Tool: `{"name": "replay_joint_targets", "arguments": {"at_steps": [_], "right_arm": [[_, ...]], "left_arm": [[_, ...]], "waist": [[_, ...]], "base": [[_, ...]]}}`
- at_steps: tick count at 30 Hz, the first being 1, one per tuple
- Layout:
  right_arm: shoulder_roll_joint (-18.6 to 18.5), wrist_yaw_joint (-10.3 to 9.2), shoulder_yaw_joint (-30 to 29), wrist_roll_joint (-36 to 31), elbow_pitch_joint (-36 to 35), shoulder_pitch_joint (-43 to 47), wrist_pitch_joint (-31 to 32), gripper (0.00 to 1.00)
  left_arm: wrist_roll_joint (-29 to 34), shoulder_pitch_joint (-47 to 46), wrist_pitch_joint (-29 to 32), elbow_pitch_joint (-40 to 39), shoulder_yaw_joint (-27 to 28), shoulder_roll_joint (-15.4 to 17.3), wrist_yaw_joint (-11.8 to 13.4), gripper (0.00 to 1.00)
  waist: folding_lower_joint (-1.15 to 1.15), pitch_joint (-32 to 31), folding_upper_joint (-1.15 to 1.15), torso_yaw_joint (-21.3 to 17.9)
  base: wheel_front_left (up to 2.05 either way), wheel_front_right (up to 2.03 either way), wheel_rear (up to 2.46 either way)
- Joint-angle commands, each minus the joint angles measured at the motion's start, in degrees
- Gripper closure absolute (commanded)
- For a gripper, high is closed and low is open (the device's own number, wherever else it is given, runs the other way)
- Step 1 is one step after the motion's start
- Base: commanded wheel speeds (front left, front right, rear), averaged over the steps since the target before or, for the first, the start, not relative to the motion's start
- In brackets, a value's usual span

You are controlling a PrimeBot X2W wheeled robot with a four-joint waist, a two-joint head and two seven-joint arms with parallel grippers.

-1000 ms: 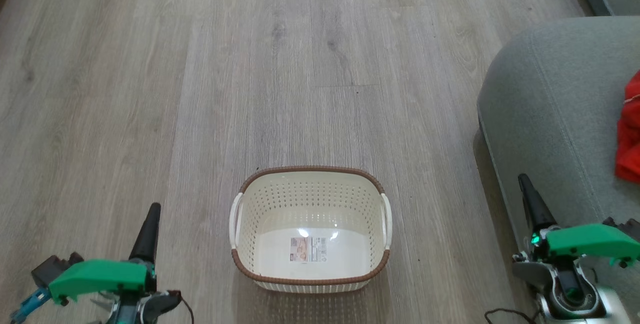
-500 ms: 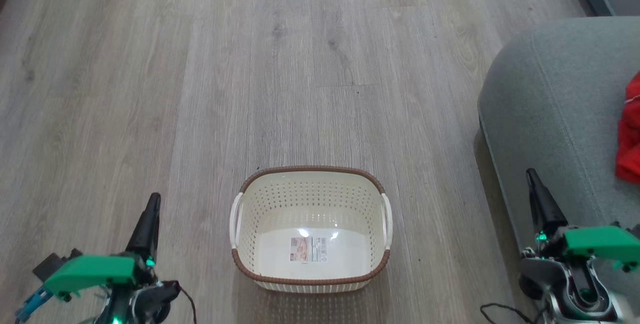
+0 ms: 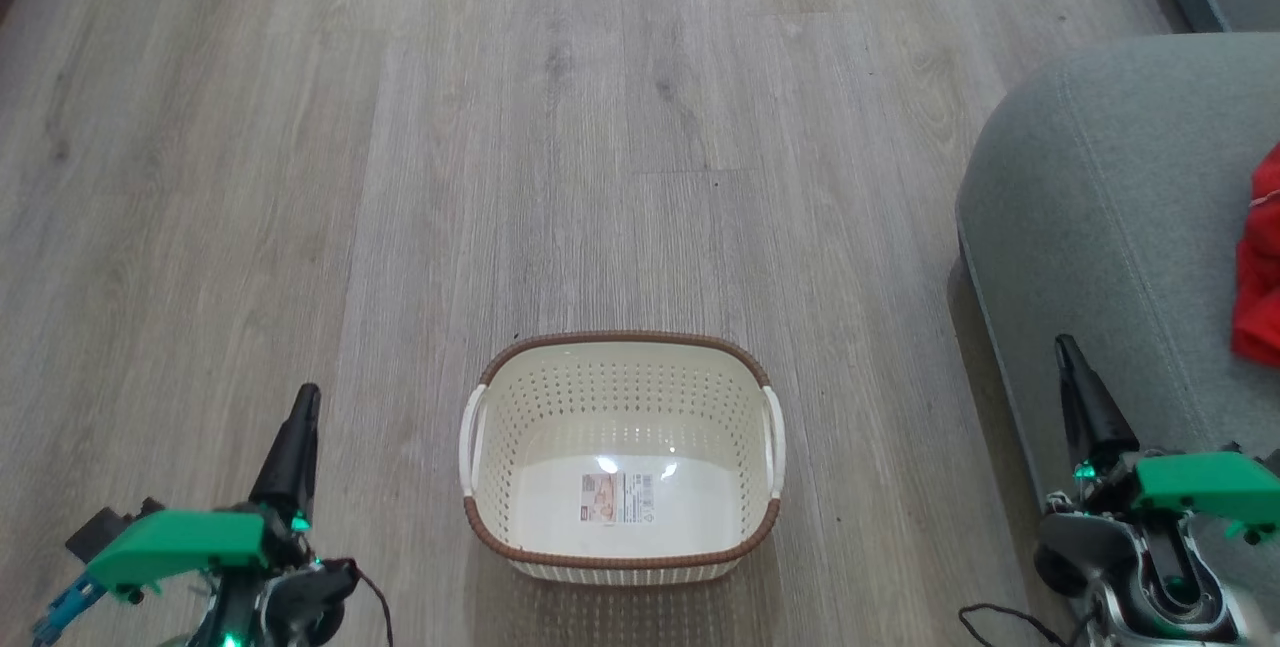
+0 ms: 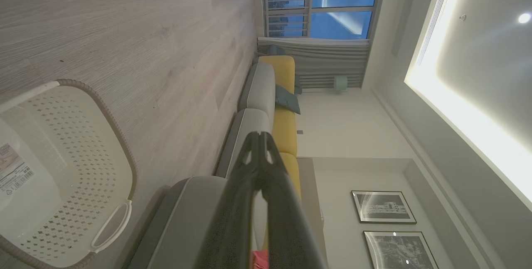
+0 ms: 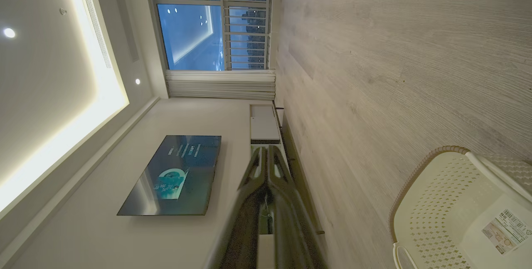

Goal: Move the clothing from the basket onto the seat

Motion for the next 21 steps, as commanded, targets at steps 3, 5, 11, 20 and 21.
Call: {"name": "replay_joint_targets", "arguments": {"at_steps": [3,5,11,20,21], "right_arm": [[0.0,0.0,1.0,0.3,-2.2,-1.2,0.4,1.0],[0.0,0.0,1.0,0.3,-2.2,-1.2,0.4,1.0],[0.0,0.0,1.0,0.3,-2.2,-1.2,0.3,1.0],[0.0,0.0,1.0,0.3,-2.2,-1.2,0.3,1.0],[0.0,0.0,1.0,0.3,-2.2,-1.2,0.3,1.0]], "left_arm": [[-0.4,-2.8,0.4,-2.0,2.0,0.8,-0.5,1.0],[-0.4,-2.8,0.4,-2.0,2.0,0.8,-0.5,1.0],[-0.4,-2.8,0.4,-2.0,2.0,0.8,-0.5,1.0],[-0.4,-2.8,0.4,-2.0,2.0,0.8,-0.5,1.0],[-0.4,-2.8,0.4,-2.0,2.0,0.8,-0.5,1.0]], "waist": [[0.0,0.0,0.0,0.0],[0.0,0.0,0.0,0.0],[0.0,0.0,0.0,0.0],[0.0,0.0,0.0,0.0],[0.0,0.0,0.0,0.0]], "base": [[0.0,0.0,0.0],[0.0,0.0,0.0],[0.0,0.0,0.0],[0.0,0.0,0.0],[0.0,0.0,0.0]]}}
